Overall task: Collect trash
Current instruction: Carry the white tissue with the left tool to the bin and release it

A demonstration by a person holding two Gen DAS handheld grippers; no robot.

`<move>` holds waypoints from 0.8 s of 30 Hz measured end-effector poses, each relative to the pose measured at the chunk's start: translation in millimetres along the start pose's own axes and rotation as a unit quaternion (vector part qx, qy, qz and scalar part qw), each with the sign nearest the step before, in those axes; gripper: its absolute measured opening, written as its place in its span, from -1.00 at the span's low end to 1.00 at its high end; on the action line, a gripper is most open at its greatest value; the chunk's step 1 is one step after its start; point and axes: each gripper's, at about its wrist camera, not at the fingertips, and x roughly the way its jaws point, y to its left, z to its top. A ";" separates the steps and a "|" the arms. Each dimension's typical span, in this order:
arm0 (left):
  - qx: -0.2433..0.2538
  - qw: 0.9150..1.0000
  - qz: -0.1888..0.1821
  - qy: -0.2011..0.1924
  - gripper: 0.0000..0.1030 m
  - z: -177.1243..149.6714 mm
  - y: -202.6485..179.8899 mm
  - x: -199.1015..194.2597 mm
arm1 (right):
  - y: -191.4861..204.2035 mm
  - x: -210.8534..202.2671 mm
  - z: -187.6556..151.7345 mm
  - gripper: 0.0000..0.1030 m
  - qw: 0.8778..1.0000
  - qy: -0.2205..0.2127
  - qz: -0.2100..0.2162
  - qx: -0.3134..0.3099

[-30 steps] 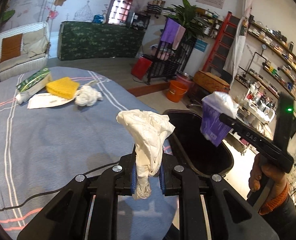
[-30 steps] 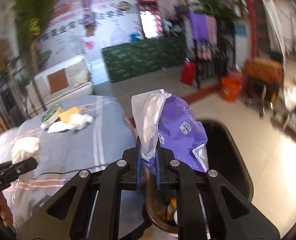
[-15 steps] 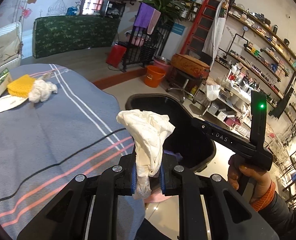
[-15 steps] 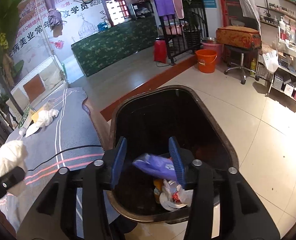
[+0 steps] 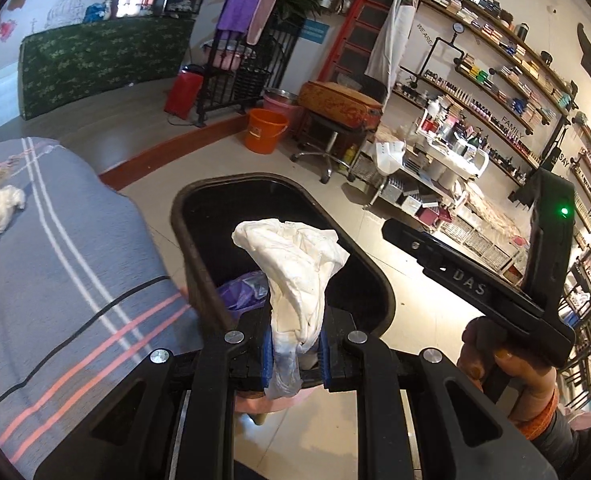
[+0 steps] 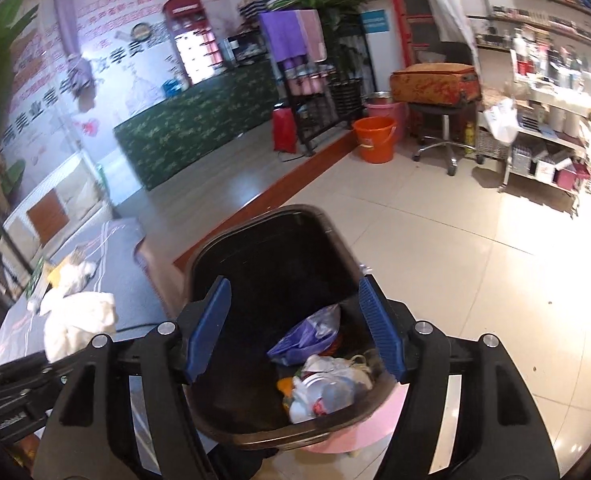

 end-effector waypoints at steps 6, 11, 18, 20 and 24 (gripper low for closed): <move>0.010 1.000 -0.004 0.018 -0.67 12.8 -9.7 24.7 | -19.4 -5.6 5.1 0.29 1.000 -0.010 -0.024 0.017; 0.011 0.999 -0.014 0.038 -0.67 17.2 -16.5 42.4 | -30.6 -9.6 6.9 0.31 0.999 -0.019 -0.033 0.026; 0.009 0.999 -0.019 0.050 -0.67 20.1 -22.2 57.1 | -44.7 -10.5 9.1 0.31 0.998 -0.021 -0.044 0.045; 0.011 0.998 -0.018 0.052 -0.50 20.5 -23.2 58.9 | -47.6 -11.3 8.6 0.31 0.998 -0.021 -0.045 0.048; 0.014 0.999 -0.006 0.042 0.17 23.8 -28.0 59.4 | -51.5 -10.4 7.8 0.31 0.997 -0.018 -0.047 0.053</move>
